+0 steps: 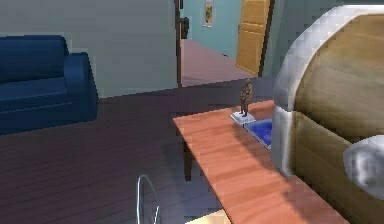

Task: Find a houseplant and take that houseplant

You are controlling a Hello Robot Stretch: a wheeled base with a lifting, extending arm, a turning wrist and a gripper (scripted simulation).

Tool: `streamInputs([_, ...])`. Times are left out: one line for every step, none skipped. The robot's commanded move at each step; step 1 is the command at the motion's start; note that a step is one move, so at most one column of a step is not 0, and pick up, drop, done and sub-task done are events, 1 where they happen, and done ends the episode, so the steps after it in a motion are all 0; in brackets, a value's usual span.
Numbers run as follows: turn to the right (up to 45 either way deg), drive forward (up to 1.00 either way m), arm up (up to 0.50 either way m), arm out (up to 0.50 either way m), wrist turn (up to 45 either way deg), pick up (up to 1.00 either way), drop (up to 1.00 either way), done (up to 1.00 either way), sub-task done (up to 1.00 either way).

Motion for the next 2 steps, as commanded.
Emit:
streamInputs([0.0,0.0,0.0,0.42,0.0,0.0,0.0,0.0,0.0])
streamInputs([0.0,0.0,0.0,0.0,45.0,0.0,0.0,0.0,0.0])
